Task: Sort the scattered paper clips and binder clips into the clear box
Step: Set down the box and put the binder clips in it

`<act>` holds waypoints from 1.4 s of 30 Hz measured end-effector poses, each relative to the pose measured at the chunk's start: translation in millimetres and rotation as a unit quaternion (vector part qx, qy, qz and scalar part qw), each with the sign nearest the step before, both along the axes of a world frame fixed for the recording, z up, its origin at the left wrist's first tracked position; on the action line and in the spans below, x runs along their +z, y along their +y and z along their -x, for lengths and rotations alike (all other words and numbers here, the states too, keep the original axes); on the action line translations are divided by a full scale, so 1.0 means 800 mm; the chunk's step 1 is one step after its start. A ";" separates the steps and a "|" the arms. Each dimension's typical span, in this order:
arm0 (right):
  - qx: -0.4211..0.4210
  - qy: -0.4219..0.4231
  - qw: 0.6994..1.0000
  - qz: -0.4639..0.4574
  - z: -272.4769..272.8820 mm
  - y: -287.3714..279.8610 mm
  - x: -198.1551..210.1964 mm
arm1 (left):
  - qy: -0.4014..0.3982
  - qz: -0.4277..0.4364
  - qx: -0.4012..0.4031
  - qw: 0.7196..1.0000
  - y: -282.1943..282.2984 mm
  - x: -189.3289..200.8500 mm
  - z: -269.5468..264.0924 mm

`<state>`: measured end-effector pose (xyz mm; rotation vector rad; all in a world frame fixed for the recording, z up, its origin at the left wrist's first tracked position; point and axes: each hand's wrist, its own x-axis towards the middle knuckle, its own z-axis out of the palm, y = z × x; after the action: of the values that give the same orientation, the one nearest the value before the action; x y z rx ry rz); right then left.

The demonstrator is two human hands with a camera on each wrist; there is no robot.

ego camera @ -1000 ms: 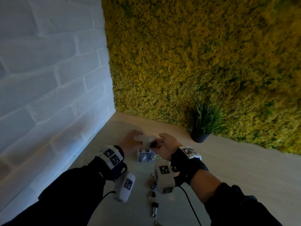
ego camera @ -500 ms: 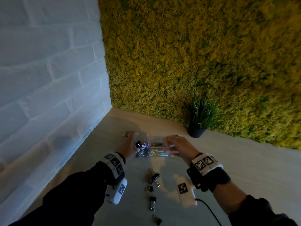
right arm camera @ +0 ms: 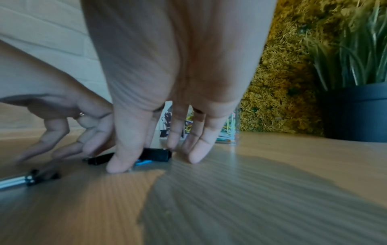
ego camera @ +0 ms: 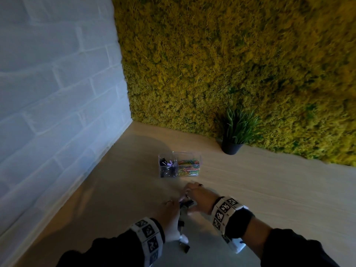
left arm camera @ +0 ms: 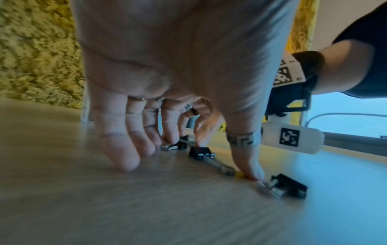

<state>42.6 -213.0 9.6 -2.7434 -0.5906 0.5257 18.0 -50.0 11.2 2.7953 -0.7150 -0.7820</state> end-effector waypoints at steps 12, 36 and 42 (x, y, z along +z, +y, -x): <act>-0.115 0.000 0.992 0.057 0.019 0.010 -0.005 | -0.006 0.101 -0.006 0.995 0.006 -0.011 -0.021; -0.470 0.260 0.491 -0.686 0.022 -0.031 0.008 | 0.018 0.055 -0.035 0.998 -0.002 0.017 -0.046; -0.356 0.136 0.852 -0.359 0.025 -0.025 0.008 | -0.002 0.100 0.001 0.995 0.007 0.011 -0.046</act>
<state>22.6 -233.0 16.0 -1.9065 0.2796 0.3778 55.1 -44.0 20.3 2.6182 -0.7473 -0.6632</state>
